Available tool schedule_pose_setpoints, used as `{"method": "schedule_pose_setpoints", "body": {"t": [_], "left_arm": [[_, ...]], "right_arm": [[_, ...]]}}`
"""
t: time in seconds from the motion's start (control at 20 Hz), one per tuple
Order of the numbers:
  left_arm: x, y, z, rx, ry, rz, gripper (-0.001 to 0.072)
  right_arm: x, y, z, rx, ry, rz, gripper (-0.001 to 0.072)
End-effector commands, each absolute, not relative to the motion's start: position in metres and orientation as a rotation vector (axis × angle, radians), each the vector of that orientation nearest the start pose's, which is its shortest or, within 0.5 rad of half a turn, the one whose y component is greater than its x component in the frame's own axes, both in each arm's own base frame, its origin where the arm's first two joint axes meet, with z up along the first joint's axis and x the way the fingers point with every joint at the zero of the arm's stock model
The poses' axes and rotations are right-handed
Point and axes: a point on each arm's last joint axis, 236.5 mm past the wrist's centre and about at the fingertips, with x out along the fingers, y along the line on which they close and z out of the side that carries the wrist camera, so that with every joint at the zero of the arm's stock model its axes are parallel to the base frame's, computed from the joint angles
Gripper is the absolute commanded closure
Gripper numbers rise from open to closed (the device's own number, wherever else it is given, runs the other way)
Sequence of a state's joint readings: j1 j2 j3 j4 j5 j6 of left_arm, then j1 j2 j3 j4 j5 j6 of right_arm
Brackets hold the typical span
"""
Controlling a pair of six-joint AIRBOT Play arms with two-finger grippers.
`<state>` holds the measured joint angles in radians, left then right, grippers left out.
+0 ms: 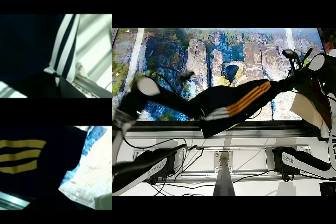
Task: Fold the clothes and pants, and hang the long-sleeved shirts on hangers.
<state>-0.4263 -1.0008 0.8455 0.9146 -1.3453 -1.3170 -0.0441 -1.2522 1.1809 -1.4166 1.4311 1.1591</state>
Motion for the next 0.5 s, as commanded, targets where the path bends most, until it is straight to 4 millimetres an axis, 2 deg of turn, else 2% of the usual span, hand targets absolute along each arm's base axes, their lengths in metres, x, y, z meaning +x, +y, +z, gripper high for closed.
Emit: {"method": "schedule_pose_setpoints", "body": {"t": [0.0, 0.05, 0.1, 0.15, 0.25, 0.35, 0.45], "left_arm": [[0.14, -0.274, -0.002, -0.093, 1.479, -0.97, 0.022], [0.137, -0.278, -0.005, -0.084, 1.48, -0.976, 0.0022], [0.14, -0.276, -0.008, -0.072, 1.476, -0.966, 0.0012], [0.153, -0.266, -0.013, -0.045, 1.457, -0.921, 0.0025], [0.189, -0.233, -0.02, -0.054, 1.422, -0.762, 0.0146], [0.222, -0.193, -0.024, -0.109, 1.402, -0.612, 0.0145], [0.238, -0.161, -0.033, -0.224, 1.421, -0.482, 0.0131]], "right_arm": [[0.304, 0.003, 0.013, -0.276, 1.545, 0.386, 0.0297], [0.311, 0.002, 0.013, -0.28, 1.516, 0.377, 0.0015], [0.319, 0.002, 0.014, -0.279, 1.485, 0.363, 0.0003], [0.327, 0.002, 0.014, -0.282, 1.452, 0.353, 0.0006], [0.341, 0.002, 0.016, -0.286, 1.397, 0.34, 0.0008], [0.346, 0.002, 0.016, -0.288, 1.373, 0.334, 0.0016], [0.346, 0.002, 0.016, -0.287, 1.373, 0.335, 0.0016]]}}
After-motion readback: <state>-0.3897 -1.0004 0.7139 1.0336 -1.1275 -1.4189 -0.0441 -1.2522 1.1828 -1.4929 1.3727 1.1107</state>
